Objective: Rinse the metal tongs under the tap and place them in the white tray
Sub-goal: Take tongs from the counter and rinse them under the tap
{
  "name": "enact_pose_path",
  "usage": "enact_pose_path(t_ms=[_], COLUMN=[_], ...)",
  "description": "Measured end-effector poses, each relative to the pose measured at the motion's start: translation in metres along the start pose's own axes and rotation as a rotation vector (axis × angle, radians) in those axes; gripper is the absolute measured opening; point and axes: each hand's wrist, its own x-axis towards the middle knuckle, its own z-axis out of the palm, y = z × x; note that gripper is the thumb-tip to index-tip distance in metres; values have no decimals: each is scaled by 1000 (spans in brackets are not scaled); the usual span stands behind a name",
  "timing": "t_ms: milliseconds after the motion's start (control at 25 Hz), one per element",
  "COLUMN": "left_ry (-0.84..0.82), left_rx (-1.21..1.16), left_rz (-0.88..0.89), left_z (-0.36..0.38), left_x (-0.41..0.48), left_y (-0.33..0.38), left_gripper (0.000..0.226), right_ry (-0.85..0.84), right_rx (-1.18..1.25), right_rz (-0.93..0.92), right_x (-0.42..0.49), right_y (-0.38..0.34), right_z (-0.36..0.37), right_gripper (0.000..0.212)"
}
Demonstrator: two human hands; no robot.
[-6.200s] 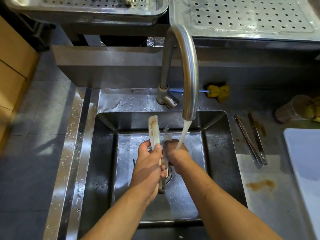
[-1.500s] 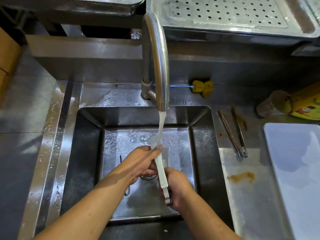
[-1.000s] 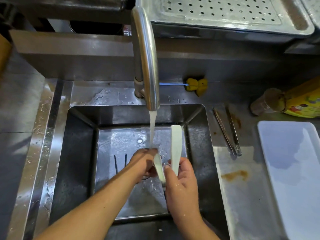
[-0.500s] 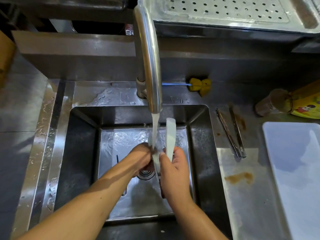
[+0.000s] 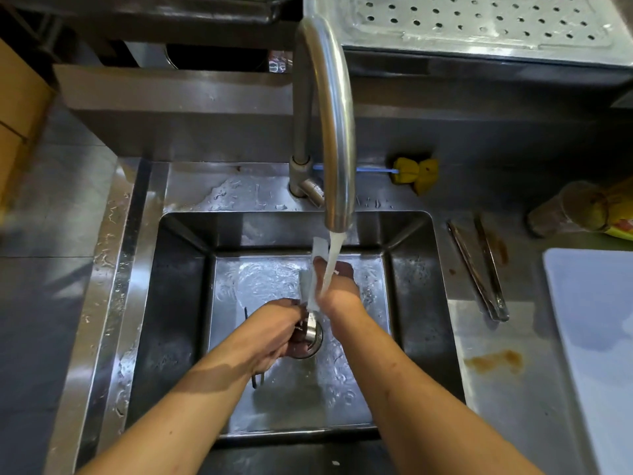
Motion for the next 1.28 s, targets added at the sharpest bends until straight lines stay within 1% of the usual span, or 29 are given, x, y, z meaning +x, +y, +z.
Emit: enact_pose_path(t_ms=[80, 120, 200, 240, 320, 400, 480, 560, 600, 640, 720, 800, 840, 880, 920, 960, 1000, 1040, 1080, 1120, 1160, 1200, 1240, 1280], left_ry=[-6, -10, 0, 5, -5, -74, -139, -203, -225, -234, -194, -102, -51, -8, 23, 44, 65, 94, 130, 160, 179, 191, 204, 216], left_rx=[4, 17, 36, 10, -93, -82, -17, 16, 36, 56, 78, 111, 146, 184, 208, 214, 215, 222, 245, 270, 285, 285, 282, 285], left_rz=[11, 18, 43, 53, 31, 29, 37, 27, 28, 37, 53, 65, 70, 71, 65, 59, 60, 72, 89, 102, 105, 93, 66, 35], left_z=[2, 4, 7, 8, 8, 4, -1, -7, -9, -11, -13, -13, -13, -11, -10, -8, -8, -9, -11, -14, -17, -18, -20, -22], left_x=[-2, -4, -7, -9, -14, -18, -23, -27, -29, -30, -31, -27, -25, -24, -23, -22, -22, -21, -20, -17, -15, -11, -7, -2], left_y=[6, 10, 15, 17, 19, 18, 14, 7, 4, 1, 2, 4, 4, 5, 4, 2, -1, -3, -5, -6, -7, -8, -9, -10], left_gripper=[33, 28, 18, 23, 45, 52, 45, 28, 24, 24, 27, 29, 33, 37, 40, 42, 43, 44, 47, 50, 53, 56, 58, 59], right_ry=[-74, -118, -124, -122, -87, -78, -95, -124, -125, -117, -94, -57, -51, -55, -67, -70, -49, -3, 37, 65, 110, 103, 34, -54], right_rx=[214, 297, 362, 348, 252, 245, 273, 262, 273, 286, 375, 496, 504, 457, 367, 222, 58, -30, 0, 118, 207, 257, 321, 361], right_rz=[154, 201, 253, 246, 168, 124, 160, 173, 179, 190, 198, 187, 172, 150, 117, 65, -11, -90, -185, -273, -346, -398, -438, -455], right_x=[-1, -1, -4, -5, -9, -18, -28, -31, -30, -27, -23, -23, -24, -26, -29, -31, -36, -40, -44, -48, -47, -46, -46, -46], right_y=[-2, -2, -2, -1, 4, 9, 12, 11, 10, 5, -2, -7, -5, -1, 3, 5, 0, -9, -21, -37, -59, -80, -99, -113], right_z=[4, 6, 6, 4, 1, 1, -2, -6, -7, -6, 1, 13, 18, 22, 22, 17, 9, 0, -8, -17, -22, -27, -27, -28], right_gripper=[59, 61, 54, 49, 37, 25, 23, 30, 33, 34, 33, 32, 31, 28, 26, 28, 34, 43, 49, 49, 40, 25, 12, 11])
